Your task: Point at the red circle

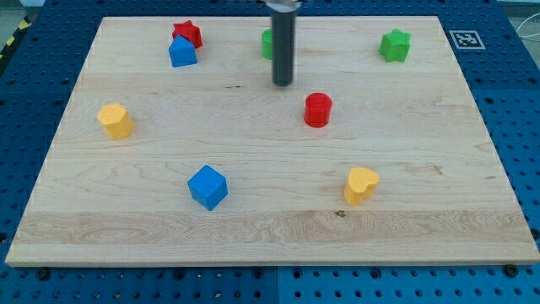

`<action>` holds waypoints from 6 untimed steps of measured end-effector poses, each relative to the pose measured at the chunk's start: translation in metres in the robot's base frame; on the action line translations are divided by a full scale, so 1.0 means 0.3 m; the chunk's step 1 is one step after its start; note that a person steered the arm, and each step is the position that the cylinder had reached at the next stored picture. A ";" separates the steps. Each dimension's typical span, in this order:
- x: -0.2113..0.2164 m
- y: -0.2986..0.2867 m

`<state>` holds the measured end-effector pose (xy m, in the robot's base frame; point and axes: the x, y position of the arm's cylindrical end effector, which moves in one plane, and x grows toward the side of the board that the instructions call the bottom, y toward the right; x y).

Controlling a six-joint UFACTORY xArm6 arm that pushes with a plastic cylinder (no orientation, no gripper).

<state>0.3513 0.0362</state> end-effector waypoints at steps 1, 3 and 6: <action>0.004 0.189; 0.069 0.353; 0.275 0.176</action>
